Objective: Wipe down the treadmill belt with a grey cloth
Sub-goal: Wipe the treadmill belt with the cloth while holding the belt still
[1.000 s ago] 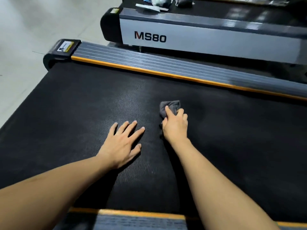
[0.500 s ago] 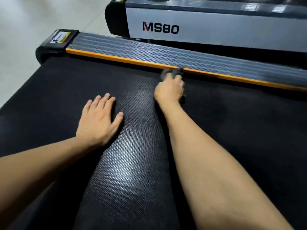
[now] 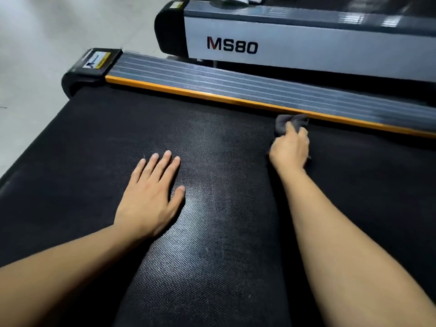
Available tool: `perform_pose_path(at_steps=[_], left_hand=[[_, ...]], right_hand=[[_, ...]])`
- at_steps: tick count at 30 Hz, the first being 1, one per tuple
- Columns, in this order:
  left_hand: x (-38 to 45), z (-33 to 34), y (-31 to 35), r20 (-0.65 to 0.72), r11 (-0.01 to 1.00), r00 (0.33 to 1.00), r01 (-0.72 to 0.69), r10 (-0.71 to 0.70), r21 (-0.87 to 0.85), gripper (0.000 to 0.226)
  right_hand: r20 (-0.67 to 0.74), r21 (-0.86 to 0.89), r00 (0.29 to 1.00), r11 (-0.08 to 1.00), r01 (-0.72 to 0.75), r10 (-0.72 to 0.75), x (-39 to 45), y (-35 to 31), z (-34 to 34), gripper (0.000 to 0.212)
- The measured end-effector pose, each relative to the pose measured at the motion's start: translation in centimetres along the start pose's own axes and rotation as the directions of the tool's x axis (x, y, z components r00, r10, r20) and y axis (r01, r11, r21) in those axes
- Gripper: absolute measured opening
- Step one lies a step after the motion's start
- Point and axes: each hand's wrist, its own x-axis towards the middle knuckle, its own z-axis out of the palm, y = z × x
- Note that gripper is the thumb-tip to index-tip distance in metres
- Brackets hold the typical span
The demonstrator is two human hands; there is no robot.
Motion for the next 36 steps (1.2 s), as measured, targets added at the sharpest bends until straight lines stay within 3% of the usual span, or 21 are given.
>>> perform_pose_path(at_steps=[1, 3, 6, 9, 11, 14, 18, 19, 21, 24, 26, 28, 32, 36], left_hand=[[0.0, 0.0, 0.1, -0.005, 1.000, 1.000, 0.005, -0.005, -0.005, 0.073], [-0.1, 0.0, 0.2, -0.014, 1.000, 1.000, 0.009, -0.009, 0.001, 0.072], [-0.1, -0.1, 0.1, -0.010, 1.000, 1.000, 0.003, -0.003, 0.000, 0.071], [-0.2, -0.3, -0.3, -0.003, 1.000, 1.000, -0.015, 0.015, -0.013, 0.071], [-0.2, -0.4, -0.3, 0.005, 1.000, 1.000, -0.020, 0.020, -0.017, 0.072], [-0.1, -0.4, -0.3, 0.012, 1.000, 1.000, -0.008, 0.008, -0.023, 0.073], [0.0, -0.3, 0.1, 0.004, 1.000, 1.000, 0.010, -0.010, -0.019, 0.074], [-0.1, -0.2, 0.3, 0.003, 1.000, 1.000, 0.015, -0.015, -0.016, 0.074], [-0.1, -0.2, 0.3, 0.000, 1.000, 1.000, 0.016, -0.016, -0.010, 0.074], [0.1, -0.3, 0.1, 0.007, 0.999, 1.000, 0.014, -0.013, -0.031, 0.075], [0.0, -0.4, -0.2, 0.010, 0.999, 1.000, 0.016, -0.015, -0.051, 0.076], [0.0, -0.5, -0.4, 0.010, 0.997, 1.000, 0.024, -0.023, -0.072, 0.075], [0.0, -0.6, -0.3, 0.012, 0.996, 0.999, 0.032, -0.032, -0.087, 0.074], [0.0, -0.6, 0.0, -0.001, 0.995, 0.999, 0.036, -0.037, -0.091, 0.072]], right_hand=[[-0.010, -0.005, 1.000, 1.000, 0.024, -0.024, -0.6, -0.8, 0.3, 0.050], [0.042, 0.011, 0.976, 0.977, 0.213, -0.214, -3.3, -4.4, 1.7, 0.045], [0.167, 0.133, 0.839, 0.855, 0.501, -0.518, -9.2, -10.4, 4.2, 0.050], [0.267, 0.150, 0.776, 0.820, 0.552, -0.571, -11.2, -11.9, 3.9, 0.057], [0.224, 0.088, 0.835, 0.864, 0.496, -0.502, -9.7, -8.9, 2.8, 0.058], [0.081, 0.002, 0.958, 0.961, 0.277, -0.276, -6.7, -1.6, 0.1, 0.056], [0.080, -0.042, 0.996, 0.998, 0.038, -0.035, -5.2, 3.5, -2.9, 0.054], [0.057, -0.057, 0.998, 0.997, 0.043, -0.040, -5.8, 2.6, -2.4, 0.054], [0.065, -0.027, 0.980, 0.981, 0.191, -0.189, -8.7, -1.5, -0.6, 0.049], [0.157, 0.097, 0.861, 0.876, 0.473, -0.483, -14.9, -8.6, 2.4, 0.054], [0.285, 0.157, 0.796, 0.846, 0.510, -0.533, -17.3, -11.1, 2.4, 0.061], [0.284, 0.124, 0.799, 0.847, 0.517, -0.530, -16.4, -9.7, 1.6, 0.061], [0.075, 0.007, 0.956, 0.959, 0.283, -0.282, -11.9, -0.5, -1.0, 0.056], [0.052, -0.022, 0.999, 1.000, -0.015, 0.016, -10.4, 4.5, -3.7, 0.055]])
